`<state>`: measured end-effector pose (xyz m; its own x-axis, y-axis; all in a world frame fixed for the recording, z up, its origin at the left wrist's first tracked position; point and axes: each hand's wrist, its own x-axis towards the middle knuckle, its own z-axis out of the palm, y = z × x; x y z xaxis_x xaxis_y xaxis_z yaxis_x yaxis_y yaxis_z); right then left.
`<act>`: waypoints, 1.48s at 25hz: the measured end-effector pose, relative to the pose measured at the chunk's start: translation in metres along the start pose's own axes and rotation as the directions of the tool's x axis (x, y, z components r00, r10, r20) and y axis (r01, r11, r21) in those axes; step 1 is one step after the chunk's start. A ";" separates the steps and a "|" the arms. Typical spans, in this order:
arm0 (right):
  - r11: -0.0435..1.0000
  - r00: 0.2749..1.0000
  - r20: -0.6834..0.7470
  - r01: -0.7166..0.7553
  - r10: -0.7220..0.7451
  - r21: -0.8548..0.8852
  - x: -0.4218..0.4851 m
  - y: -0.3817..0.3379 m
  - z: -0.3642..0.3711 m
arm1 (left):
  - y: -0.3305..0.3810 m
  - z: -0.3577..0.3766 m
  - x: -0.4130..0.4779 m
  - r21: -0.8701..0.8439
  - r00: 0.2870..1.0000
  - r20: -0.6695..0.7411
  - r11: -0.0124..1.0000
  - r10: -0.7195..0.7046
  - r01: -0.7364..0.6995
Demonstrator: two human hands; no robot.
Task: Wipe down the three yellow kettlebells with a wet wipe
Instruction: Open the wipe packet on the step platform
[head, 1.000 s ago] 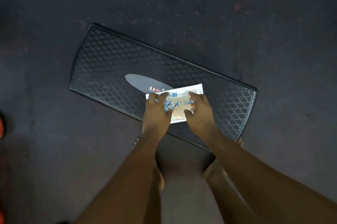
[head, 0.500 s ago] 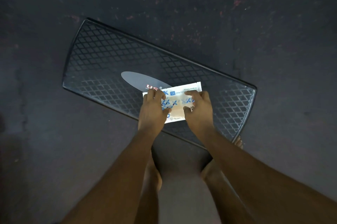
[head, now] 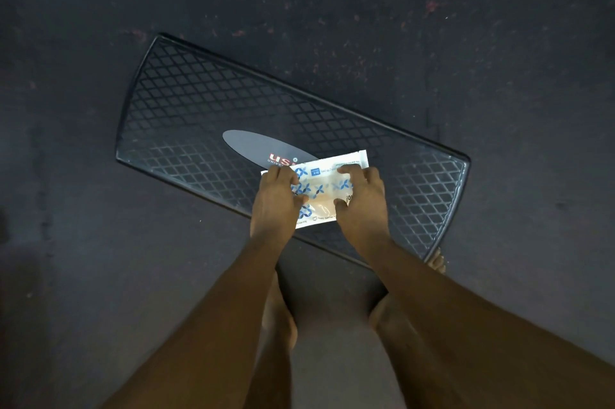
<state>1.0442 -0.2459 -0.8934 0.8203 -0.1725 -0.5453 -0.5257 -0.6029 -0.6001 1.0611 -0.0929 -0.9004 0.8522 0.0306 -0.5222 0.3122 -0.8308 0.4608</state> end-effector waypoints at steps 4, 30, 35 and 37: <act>0.997 1.000 0.003 0.000 0.001 -0.082 -0.008 -0.001 0.001 | 0.002 -0.003 0.012 0.117 0.996 -0.009 0.990 0.084 -0.083; 0.992 0.989 -0.078 0.128 -0.126 0.018 0.005 0.001 0.008 | -0.005 -0.012 0.010 0.011 0.953 0.016 0.953 0.303 -0.303; 0.991 0.988 -0.083 0.126 -0.129 -0.050 0.012 -0.005 0.022 | -0.018 -0.003 -0.005 0.116 0.985 -0.039 0.980 0.167 -0.161; 0.992 0.985 -0.129 0.109 -0.116 -0.059 0.015 -0.008 0.025 | -0.023 0.000 -0.006 0.113 0.983 -0.039 0.978 0.180 -0.174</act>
<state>1.0553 -0.2244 -0.9115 0.8980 -0.2003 -0.3917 -0.4187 -0.6628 -0.6208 1.0491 -0.0736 -0.9077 0.9101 -0.0976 -0.4027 0.1095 -0.8807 0.4609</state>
